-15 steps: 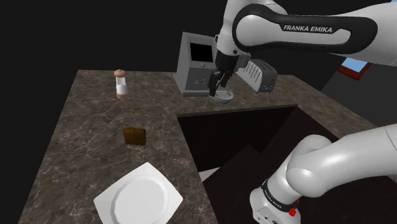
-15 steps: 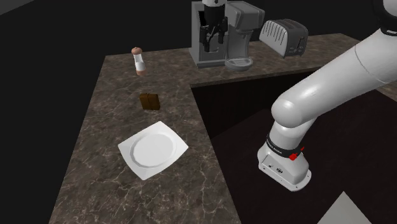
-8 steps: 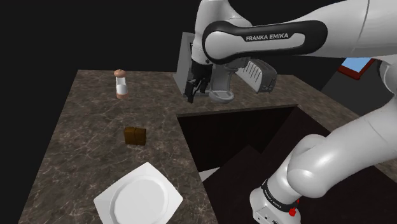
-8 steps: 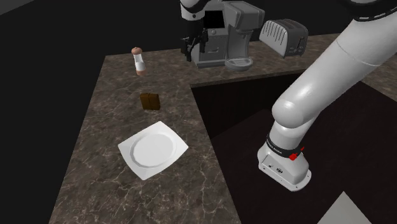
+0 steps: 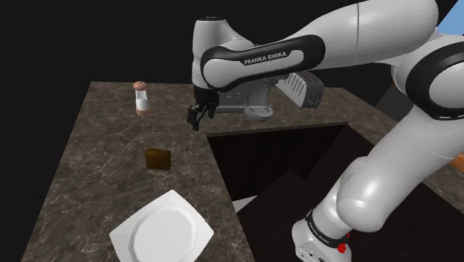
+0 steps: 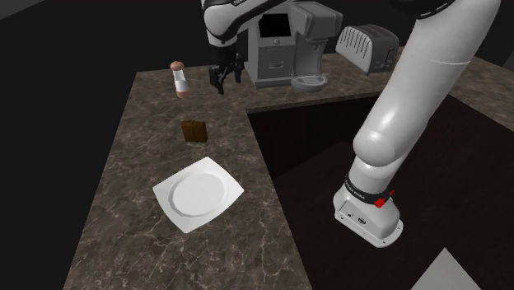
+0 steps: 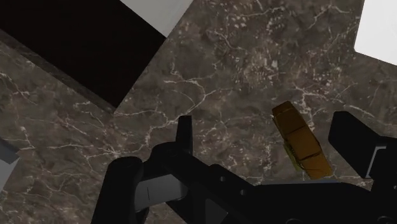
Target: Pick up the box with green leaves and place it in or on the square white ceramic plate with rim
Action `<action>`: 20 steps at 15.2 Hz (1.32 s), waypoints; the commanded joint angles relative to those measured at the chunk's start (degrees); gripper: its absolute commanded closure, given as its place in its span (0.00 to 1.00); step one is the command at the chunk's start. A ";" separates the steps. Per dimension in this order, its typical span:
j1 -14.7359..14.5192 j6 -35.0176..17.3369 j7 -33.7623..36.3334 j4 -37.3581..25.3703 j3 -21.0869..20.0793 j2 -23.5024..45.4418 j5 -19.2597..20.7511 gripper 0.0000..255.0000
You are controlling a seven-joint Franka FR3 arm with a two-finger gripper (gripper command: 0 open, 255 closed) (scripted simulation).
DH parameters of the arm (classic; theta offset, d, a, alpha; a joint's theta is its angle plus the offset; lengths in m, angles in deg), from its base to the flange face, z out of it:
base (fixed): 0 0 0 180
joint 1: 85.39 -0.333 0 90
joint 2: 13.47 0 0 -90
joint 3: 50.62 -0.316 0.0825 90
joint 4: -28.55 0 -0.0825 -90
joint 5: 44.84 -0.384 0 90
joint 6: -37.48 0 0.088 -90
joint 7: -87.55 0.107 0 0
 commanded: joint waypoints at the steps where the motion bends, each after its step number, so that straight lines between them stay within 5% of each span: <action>1: -0.66 -1.10 1.24 -2.74 -0.77 4.08 0.97 0.00; 17: -10.30 -0.75 7.64 -35.95 -1.89 39.13 9.74 0.00; 20: -10.44 -1.83 7.77 -35.84 -1.69 40.11 9.98 0.00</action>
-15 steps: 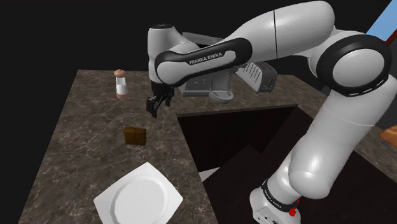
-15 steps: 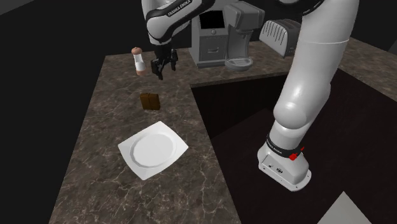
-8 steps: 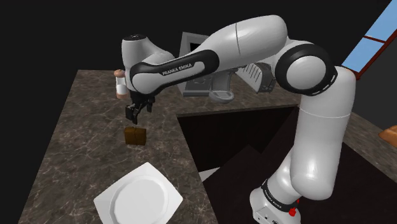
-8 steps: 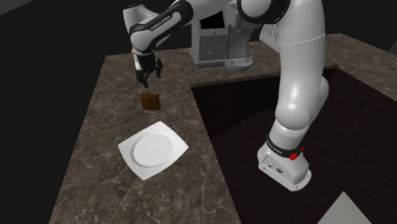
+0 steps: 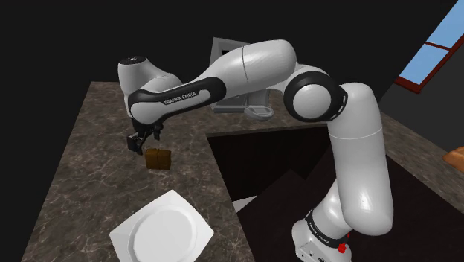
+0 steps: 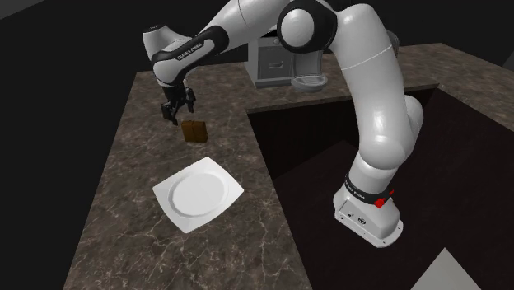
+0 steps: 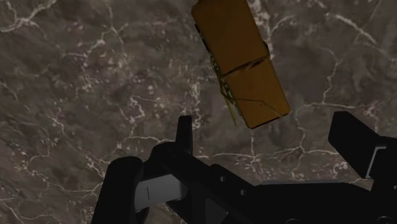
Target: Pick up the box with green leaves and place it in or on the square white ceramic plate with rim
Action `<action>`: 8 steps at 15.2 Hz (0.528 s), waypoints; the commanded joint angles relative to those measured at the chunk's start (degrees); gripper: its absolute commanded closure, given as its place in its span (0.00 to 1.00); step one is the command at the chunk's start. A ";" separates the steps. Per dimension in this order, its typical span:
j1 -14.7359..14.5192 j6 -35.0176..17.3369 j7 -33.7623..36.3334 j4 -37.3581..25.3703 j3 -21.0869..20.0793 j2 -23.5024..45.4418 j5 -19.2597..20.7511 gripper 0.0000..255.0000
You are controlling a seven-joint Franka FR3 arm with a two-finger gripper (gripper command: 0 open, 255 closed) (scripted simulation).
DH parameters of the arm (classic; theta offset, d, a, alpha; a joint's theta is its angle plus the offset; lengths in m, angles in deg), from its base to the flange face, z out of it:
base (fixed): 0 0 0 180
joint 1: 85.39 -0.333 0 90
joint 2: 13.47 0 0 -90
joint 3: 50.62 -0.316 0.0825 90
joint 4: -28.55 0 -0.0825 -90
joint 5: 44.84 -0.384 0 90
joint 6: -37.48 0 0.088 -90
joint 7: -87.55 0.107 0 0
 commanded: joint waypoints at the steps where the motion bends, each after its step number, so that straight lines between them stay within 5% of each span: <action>1: -0.24 -0.70 0.18 -0.38 0.15 1.09 0.26 0.00; 8: -0.28 -3.23 0.49 0.53 0.52 2.74 0.77 0.00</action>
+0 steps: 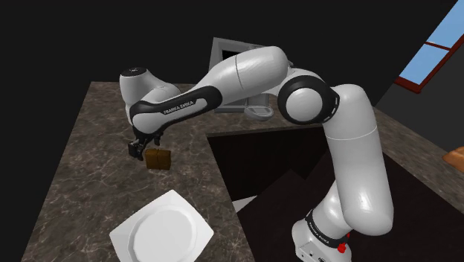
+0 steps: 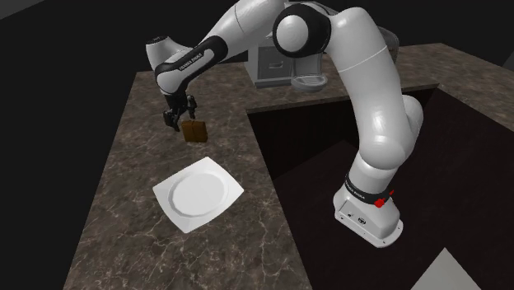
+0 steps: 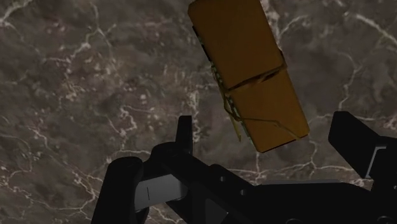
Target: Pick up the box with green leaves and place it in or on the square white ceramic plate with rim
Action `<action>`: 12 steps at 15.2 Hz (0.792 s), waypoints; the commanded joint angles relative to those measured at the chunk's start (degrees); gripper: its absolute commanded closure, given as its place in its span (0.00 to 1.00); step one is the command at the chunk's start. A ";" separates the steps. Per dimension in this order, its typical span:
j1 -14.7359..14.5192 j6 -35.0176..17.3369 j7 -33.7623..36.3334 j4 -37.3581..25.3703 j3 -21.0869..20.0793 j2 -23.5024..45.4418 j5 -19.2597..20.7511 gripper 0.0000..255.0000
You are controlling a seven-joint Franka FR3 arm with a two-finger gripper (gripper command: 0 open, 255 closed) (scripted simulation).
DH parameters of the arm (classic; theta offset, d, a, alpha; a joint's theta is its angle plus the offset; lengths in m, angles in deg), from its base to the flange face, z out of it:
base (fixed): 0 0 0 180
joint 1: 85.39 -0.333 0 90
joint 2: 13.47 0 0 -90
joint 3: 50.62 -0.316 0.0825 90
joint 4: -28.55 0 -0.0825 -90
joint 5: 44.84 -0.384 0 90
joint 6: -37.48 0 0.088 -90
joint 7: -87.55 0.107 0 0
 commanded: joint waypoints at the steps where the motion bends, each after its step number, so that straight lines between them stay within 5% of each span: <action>1: -0.03 -0.08 0.03 -0.04 0.01 0.09 0.02 0.00; 5: -0.03 -0.07 0.03 -0.03 0.01 0.09 0.02 0.00; 6: -0.03 -0.07 0.03 -0.03 0.01 0.09 0.02 1.00; 12: 0.01 -0.12 0.00 0.05 0.01 0.05 0.02 1.00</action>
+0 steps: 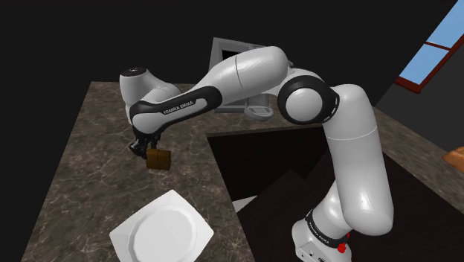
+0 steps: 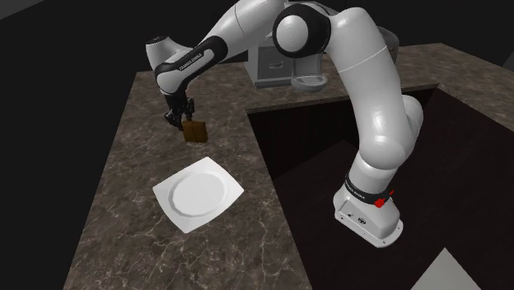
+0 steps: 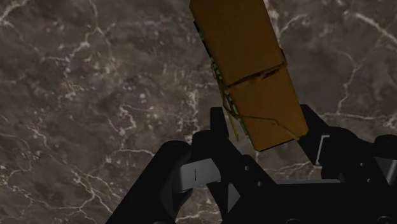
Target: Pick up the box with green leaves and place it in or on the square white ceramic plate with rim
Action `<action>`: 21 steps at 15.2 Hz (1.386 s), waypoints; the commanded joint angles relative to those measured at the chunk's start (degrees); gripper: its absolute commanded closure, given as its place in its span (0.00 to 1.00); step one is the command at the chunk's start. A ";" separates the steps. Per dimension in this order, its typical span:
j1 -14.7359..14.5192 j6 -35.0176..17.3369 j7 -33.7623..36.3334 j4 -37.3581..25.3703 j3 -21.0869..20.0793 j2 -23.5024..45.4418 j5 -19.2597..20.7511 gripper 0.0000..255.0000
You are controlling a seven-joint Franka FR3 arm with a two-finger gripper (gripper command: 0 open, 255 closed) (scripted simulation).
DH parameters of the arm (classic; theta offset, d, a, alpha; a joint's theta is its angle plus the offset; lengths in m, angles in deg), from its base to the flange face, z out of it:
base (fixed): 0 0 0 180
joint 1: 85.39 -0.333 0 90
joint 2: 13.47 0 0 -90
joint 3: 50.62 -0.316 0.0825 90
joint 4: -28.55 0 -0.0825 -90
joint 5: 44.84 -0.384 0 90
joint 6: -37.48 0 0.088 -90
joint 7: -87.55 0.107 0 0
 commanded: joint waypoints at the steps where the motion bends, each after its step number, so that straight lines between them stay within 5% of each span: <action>1: 0.01 0.04 0.00 0.05 0.02 0.03 0.01 1.00; 21: 0.32 10.47 -1.55 -4.88 -1.14 -5.66 -1.85 1.00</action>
